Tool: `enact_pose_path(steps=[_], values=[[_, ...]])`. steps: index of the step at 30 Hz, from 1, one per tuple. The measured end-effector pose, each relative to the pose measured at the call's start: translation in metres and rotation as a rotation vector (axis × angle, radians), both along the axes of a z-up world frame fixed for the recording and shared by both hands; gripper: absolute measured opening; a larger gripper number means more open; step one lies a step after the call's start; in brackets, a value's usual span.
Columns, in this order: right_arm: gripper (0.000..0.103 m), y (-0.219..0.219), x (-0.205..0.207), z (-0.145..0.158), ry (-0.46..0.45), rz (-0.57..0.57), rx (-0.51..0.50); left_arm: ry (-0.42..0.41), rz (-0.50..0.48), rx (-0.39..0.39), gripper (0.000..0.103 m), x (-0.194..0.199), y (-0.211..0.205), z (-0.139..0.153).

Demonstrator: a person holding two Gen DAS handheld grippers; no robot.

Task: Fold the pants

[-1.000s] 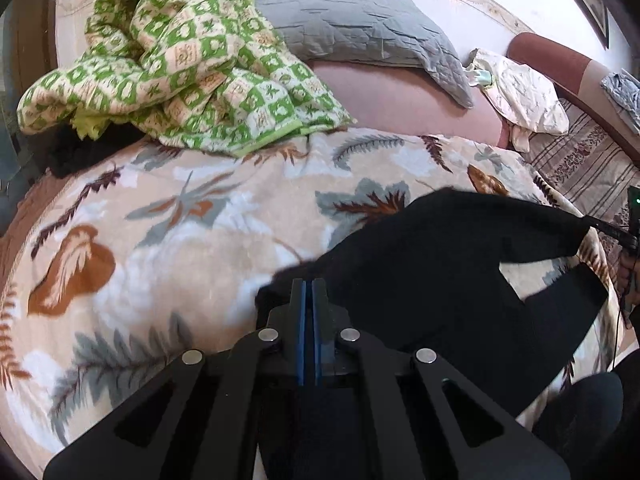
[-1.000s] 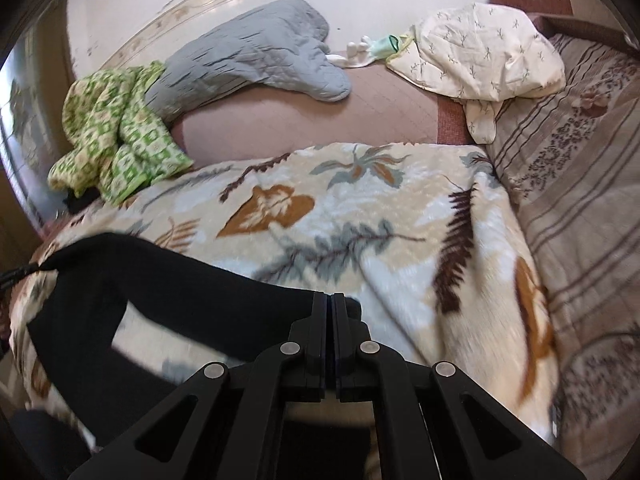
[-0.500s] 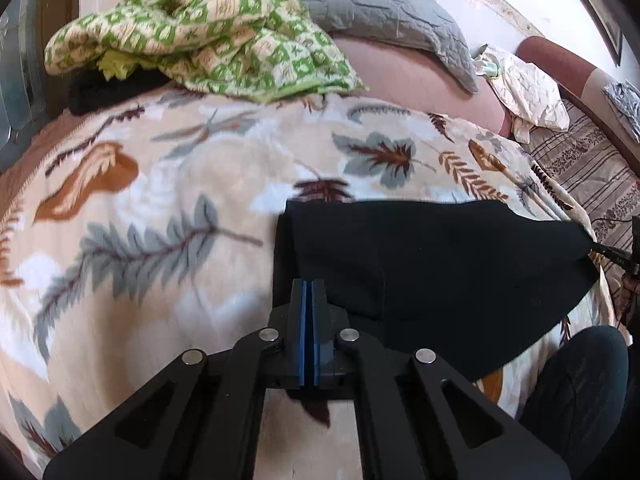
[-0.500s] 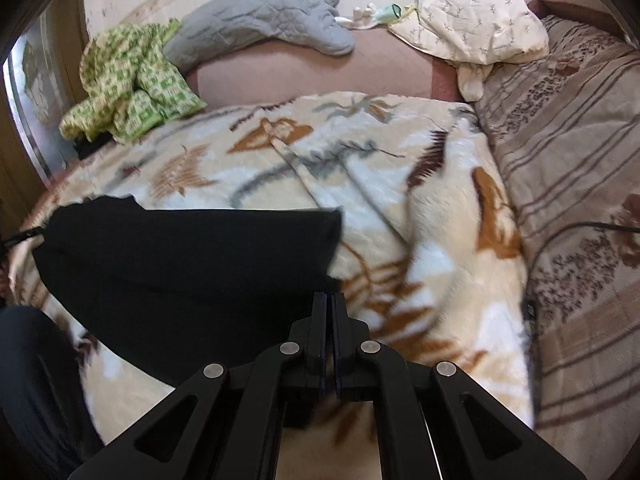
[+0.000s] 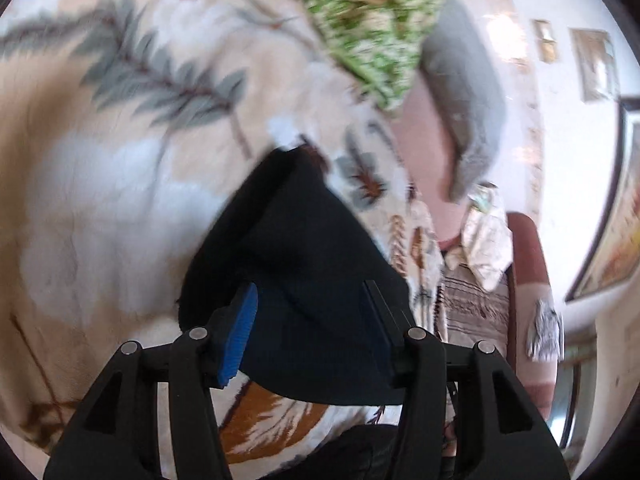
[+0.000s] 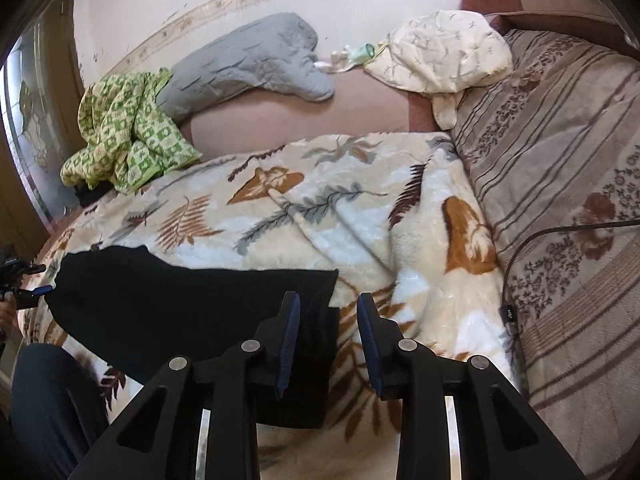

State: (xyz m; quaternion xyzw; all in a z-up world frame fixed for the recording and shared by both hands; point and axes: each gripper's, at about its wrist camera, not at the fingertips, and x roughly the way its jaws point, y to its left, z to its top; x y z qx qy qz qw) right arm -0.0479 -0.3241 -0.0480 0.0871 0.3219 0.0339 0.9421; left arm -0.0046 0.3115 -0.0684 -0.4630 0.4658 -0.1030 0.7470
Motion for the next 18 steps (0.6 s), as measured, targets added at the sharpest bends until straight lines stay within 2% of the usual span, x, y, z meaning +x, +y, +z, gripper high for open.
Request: enact_pose_path(steps=[2, 6, 11, 12, 13, 14, 16, 17, 18], values=[[0.030, 0.005, 0.001, -0.002, 0.005, 0.014, -0.017, 0.003, 0.008, 0.010, 0.051, 0.006, -0.004, -0.004], [0.030, 0.010, 0.001, -0.003, 0.005, 0.025, -0.030, 0.005, 0.075, -0.020, 0.051, 0.015, 0.000, -0.014], [0.030, 0.008, -0.002, 0.000, -0.014, 0.016, 0.011, -0.014, 0.117, -0.024, 0.048, 0.013, 0.004, -0.015], [0.031, 0.005, -0.004, 0.000, -0.020, 0.008, 0.048, -0.015, 0.122, -0.012, 0.040, 0.012, 0.003, -0.015], [0.031, 0.001, -0.006, 0.000, -0.025, 0.003, 0.101, -0.013, 0.121, 0.005, 0.022, 0.010, 0.003, -0.014], [0.035, -0.003, -0.006, -0.001, -0.028, -0.002, 0.160, -0.011, 0.113, 0.018, 0.016, 0.009, 0.001, -0.014], [0.045, -0.016, -0.009, -0.005, -0.035, -0.022, 0.329, -0.021, 0.109, 0.039, 0.010, 0.006, -0.001, -0.013], [0.051, -0.025, -0.010, -0.011, -0.038, -0.044, 0.440, -0.030, 0.104, 0.043, 0.008, 0.005, -0.002, -0.012], [0.052, -0.036, -0.010, -0.022, -0.032, -0.071, 0.582, -0.037, 0.098, 0.048, 0.008, 0.005, -0.003, -0.011]])
